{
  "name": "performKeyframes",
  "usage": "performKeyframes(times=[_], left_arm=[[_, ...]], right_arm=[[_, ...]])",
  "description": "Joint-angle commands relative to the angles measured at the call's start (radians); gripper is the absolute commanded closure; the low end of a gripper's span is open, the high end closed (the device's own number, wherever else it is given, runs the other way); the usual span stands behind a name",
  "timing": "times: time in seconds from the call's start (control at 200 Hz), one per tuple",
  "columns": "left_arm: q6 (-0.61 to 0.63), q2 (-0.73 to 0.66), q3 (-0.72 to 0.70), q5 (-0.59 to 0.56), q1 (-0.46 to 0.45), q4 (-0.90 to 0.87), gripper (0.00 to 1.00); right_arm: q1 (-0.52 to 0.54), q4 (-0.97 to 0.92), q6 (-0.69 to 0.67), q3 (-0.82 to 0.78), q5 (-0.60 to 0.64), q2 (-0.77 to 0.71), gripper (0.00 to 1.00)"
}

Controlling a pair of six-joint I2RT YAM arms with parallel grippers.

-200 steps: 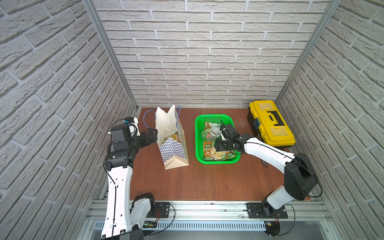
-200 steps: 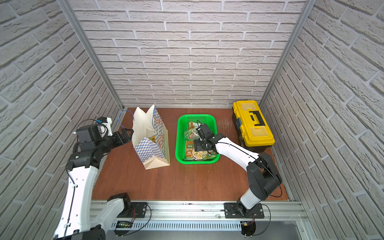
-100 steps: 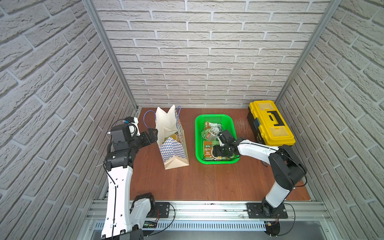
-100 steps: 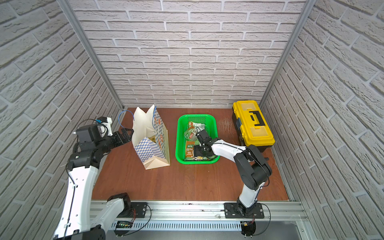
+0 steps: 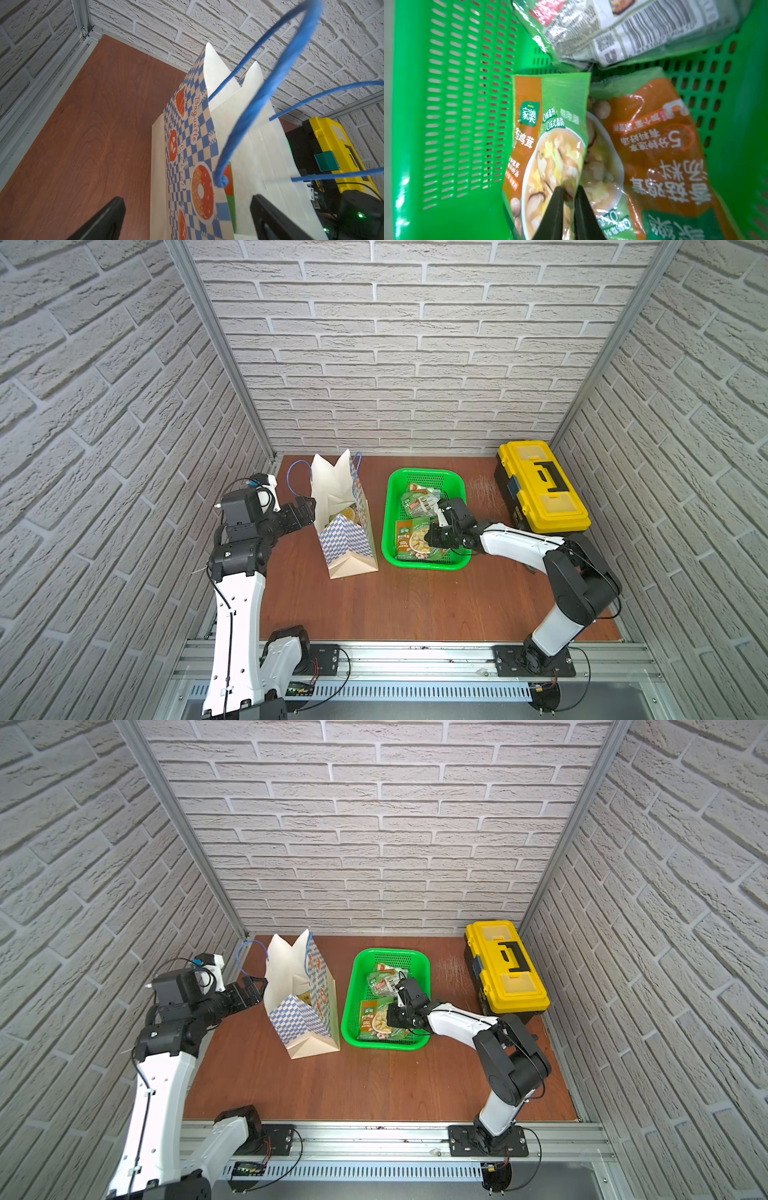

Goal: Place the condiment packets inside the bag
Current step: Pick up the condiment packet from the storage box.

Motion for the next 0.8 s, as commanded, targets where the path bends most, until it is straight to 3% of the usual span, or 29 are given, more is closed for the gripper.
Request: performKeyframes(times=[0.0,0.795], left_arm=[[0.006,-0.014,-0.015,0.016,0.007,0.045,0.02],[0.007,-0.022,-0.023,0.022,0.007,0.054,0.02]], right_arm=[[0.005,0.086,0.019,-0.003,-0.062,-0.065,0.95],[0.013,0.067,-0.014,-0.005,-0.017,-0.447,0.97]])
